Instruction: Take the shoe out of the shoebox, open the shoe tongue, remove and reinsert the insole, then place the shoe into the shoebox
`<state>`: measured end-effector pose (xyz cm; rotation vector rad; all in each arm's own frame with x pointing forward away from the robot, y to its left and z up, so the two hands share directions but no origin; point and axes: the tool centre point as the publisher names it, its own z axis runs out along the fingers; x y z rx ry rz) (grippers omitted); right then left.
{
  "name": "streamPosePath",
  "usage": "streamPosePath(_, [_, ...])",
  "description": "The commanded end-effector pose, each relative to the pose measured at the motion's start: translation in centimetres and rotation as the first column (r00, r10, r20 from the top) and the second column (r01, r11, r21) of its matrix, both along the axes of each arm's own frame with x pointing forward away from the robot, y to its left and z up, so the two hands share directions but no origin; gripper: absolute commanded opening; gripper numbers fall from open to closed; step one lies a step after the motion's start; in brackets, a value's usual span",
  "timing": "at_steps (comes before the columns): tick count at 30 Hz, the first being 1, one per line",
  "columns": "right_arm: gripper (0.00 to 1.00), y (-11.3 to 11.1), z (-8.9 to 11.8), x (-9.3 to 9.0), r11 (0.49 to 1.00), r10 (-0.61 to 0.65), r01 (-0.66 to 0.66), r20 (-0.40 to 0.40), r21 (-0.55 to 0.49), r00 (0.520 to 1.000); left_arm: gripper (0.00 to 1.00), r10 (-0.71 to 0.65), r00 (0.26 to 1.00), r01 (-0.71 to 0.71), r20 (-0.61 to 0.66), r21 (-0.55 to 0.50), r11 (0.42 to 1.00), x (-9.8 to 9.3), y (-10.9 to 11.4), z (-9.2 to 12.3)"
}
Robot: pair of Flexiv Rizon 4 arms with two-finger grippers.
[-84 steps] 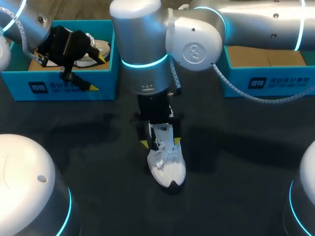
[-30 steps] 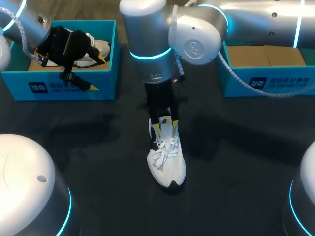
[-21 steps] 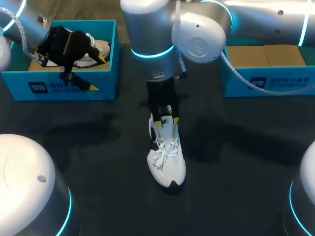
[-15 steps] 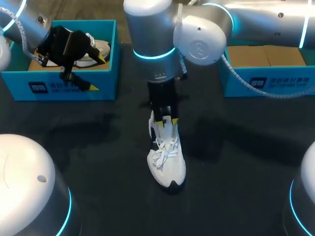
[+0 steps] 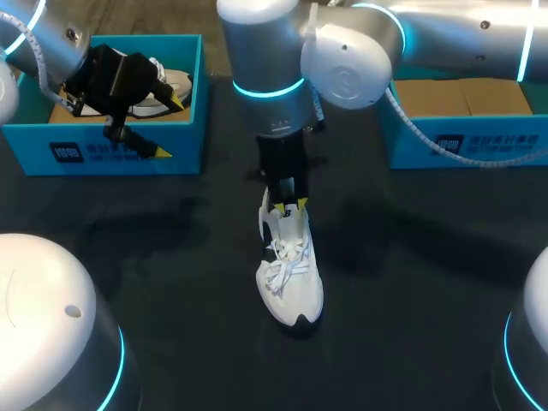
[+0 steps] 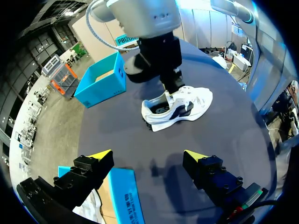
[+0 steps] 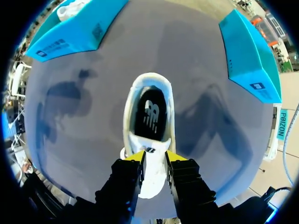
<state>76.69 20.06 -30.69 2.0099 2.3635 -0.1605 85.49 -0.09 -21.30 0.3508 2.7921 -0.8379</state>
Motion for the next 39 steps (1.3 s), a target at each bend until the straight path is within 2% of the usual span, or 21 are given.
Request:
streamPosePath(1, [0.3,-1.0,-0.1,-0.6,1.0,0.011,-0.011,0.017,0.024,1.0,1.0,0.0,1.0,0.0,0.0,0.004,1.0,-0.1,0.0,0.1])
streamPosePath(7, [0.3,-0.8,-2.3,0.0,0.999,0.013,-0.013,-0.011,0.034,1.0,1.0,0.0,1.0,0.0,0.0,0.004,1.0,-0.1,0.0,0.1])
streamPosePath(10, [0.29,-0.8,-2.7,0.2,0.999,0.018,-0.017,-0.016,0.043,1.0,1.0,0.0,1.0,0.0,0.0,0.004,1.0,-0.1,0.0,0.1])
streamPosePath(14, [0.31,-1.3,-1.3,0.5,0.998,0.049,-0.049,0.014,0.038,0.999,1.0,0.0,1.0,0.0,0.0,0.004,1.0,-0.1,0.0,0.1])
streamPosePath(17, [0.34,-1.8,0.4,0.9,0.98,0.178,-0.187,0.121,0.069,0.977,1.0,0.0,1.0,0.0,0.0,0.004,1.0,-0.1,0.0,0.1])
streamPosePath(19, [0.4,-2.1,1.4,1.2,0.937,0.326,-0.345,0.207,0.059,0.922,1.0,0.0,1.0,0.0,0.0,0.004,1.0,-0.1,0.0,0.1])
streamPosePath(21, [0.4,-2.0,2.2,1.7,0.853,0.504,-0.521,0.258,0.001,0.825,1.0,0.0,1.0,0.0,0.0,0.004,1.0,-0.1,0.0,0.1])
streamPosePath(22, [0.41,-1.8,2.4,1.9,0.821,0.552,-0.57,0.266,-0.012,0.79,1.0,0.0,1.0,0.0,0.0,0.004,1.0,-0.1,0.0,0.1])
streamPosePath(23, [0.46,-1.5,2.8,2.1,0.741,0.653,-0.67,0.274,-0.039,0.706,1.0,0.0,1.0,0.0,0.0,0.004,1.0,-0.1,0.0,0.1])
streamPosePath(24, [0.46,-1.2,3.2,2.3,0.685,0.707,-0.728,0.282,-0.041,0.649,1.0,0.0,1.0,0.0,0.0,0.004,1.0,-0.1,0.0,0.1])
streamPosePath(27, [0.47,-0.6,4.0,3.0,0.543,0.815,-0.837,0.284,-0.069,0.505,1.0,0.0,1.0,0.0,0.0,0.004,1.0,-0.1,0.0,0.1])
streamPosePath(30, [0.42,-0.2,4.6,3.8,0.437,0.875,-0.896,0.27,-0.082,0.402,1.0,0.0,1.0,0.0,0.0,0.004,1.0,-0.1,0.0,0.1])
streamPosePath(32, [0.39,0.1,4.8,4.1,0.376,0.905,-0.923,0.248,-0.085,0.346,1.0,0.0,1.0,0.0,0.0,0.004,1.0,-0.1,0.0,0.1])
streamPosePath(33, [0.39,0.3,4.8,4.3,0.366,0.91,-0.926,0.24,-0.088,0.337,1.0,0.0,1.0,0.0,0.0,0.004,1.0,-0.1,0.0,0.1])
streamPosePath(34, [0.43,0.4,4.8,4.5,0.359,0.914,-0.929,0.237,-0.087,0.331,1.0,0.0,1.0,0.0,0.0,0.004,1.0,-0.1,0.0,0.1])
streamPosePath(35, [0.52,0.5,4.8,4.7,0.354,0.917,-0.931,0.23,-0.086,0.327,1.0,0.0,1.0,0.0,0.0,0.004,1.0,-0.1,0.0,0.1])
streamPosePath(36, [1.0,0.5,4.7,5.0,0.383,0.908,-0.919,0.217,-0.092,0.357,1.0,0.0,1.0,0.0,0.0,0.004,1.0,-0.1,0.0,0.1])
streamPosePath(39, [1.0,0.5,4.7,5.0,0.383,0.908,-0.919,0.217,-0.092,0.357,1.0,0.0,1.0,0.0,0.0,0.004,1.0,-0.1,0.0,0.1])
